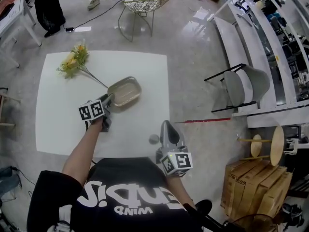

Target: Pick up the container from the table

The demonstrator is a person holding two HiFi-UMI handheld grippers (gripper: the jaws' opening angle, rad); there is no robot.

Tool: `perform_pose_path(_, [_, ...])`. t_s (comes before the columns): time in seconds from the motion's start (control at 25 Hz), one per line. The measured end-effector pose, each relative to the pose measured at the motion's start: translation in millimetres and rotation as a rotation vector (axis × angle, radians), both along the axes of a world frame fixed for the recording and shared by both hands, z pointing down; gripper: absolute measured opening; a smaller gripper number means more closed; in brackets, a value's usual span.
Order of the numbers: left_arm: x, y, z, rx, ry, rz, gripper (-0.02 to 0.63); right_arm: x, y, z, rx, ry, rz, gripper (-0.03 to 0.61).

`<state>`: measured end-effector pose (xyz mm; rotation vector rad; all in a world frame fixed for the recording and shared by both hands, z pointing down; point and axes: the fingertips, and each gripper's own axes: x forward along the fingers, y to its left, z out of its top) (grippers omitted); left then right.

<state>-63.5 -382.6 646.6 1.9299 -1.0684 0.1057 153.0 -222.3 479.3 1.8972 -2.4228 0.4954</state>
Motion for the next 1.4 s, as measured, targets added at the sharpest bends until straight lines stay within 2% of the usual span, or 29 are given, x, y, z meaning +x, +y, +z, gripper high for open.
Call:
perform_pose_path(0.32, [1.2,2.0,-4.5,-0.004,0.04,-0.009,0.126,1.4,-0.9,1.7,0.001,-0.008,-0.006,-0.002])
perform_pose_path(0.76, [-1.4,-1.2,-22.6,0.065,0.024,-0.022,0.077,-2.1,-0.8,2.9,0.005,-0.014,-0.015,-0.002])
perform_pose_path(1.08, [0.3,-7.5,-56.3,0.164,-0.02,-0.017,0.06,-2.0,0.7,0.1,0.009,-0.018,-0.025,-0.002])
perform_pose_path(1.4, [10.4,-11.3,-120.4,0.337,-0.063,-0.003,0.037,-2.5,0.3,-1.4,0.025,-0.028,-0.044,-0.002])
